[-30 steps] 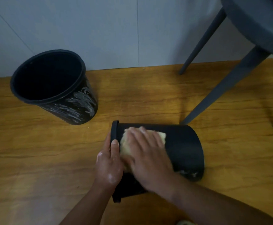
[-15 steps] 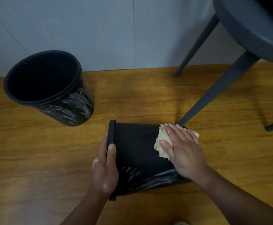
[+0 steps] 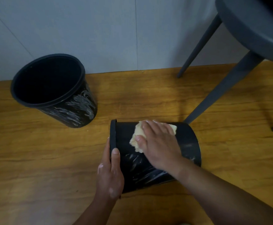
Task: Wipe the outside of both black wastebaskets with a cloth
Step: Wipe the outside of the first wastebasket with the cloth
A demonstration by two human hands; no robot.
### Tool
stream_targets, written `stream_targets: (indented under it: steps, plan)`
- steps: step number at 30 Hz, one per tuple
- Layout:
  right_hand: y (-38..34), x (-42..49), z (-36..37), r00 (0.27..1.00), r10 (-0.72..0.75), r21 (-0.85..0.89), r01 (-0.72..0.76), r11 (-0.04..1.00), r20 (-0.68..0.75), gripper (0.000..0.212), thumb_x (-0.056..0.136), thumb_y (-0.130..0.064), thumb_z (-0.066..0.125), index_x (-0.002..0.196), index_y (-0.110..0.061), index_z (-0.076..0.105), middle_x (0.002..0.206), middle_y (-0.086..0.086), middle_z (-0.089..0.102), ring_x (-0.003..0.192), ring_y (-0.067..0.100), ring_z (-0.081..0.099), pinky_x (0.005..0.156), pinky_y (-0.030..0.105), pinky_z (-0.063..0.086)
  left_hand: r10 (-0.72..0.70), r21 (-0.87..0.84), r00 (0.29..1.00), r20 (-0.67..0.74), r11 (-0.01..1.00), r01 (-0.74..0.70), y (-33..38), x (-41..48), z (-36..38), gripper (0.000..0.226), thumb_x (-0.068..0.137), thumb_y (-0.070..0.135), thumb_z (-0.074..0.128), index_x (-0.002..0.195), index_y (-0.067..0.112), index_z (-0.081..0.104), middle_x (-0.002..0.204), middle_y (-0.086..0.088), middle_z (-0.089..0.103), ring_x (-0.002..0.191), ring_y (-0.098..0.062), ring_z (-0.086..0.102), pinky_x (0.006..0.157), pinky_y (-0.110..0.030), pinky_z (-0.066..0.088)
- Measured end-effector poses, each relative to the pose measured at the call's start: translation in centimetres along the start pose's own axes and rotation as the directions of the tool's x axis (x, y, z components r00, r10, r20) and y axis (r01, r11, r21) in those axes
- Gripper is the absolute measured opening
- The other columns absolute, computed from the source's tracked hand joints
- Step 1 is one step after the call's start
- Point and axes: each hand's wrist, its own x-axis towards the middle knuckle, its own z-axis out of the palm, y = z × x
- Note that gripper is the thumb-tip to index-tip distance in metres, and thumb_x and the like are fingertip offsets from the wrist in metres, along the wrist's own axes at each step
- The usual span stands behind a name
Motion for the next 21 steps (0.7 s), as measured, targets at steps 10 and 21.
stream_targets:
  steps: [10,21]
  plan:
    - [-1.8,-2.8,1.4,0.946,-0.323,-0.116,0.322,0.94,0.008,0.068,0.104,-0.058,0.03,0.16,-0.019,0.023,0.167,0.0,0.022,0.155,0.02,0.014,0.126,0.047,0.013,-0.049,0.006,0.998,-0.028,0.999,0.049,-0.6,0.0,-0.3,0.053,0.101,0.045,0.032,0.152,0.033,0.04,0.122,0.014,0.064,0.108,0.001,0.062,0.081,-0.004,0.045]
    - [8.1,-4.7,0.1,0.998,0.044,-0.064,-0.046,0.997,-0.041,0.067,0.105,-0.06,0.012,0.158,-0.023,0.032,0.162,-0.004,0.036,0.152,0.016,0.025,0.125,0.045,0.016,-0.021,-0.036,1.0,0.0,0.999,0.021,-0.3,1.0,-0.4,0.048,0.104,0.043,0.032,0.151,0.038,0.039,0.121,0.027,0.063,0.113,0.014,0.056,0.099,-0.024,0.05]
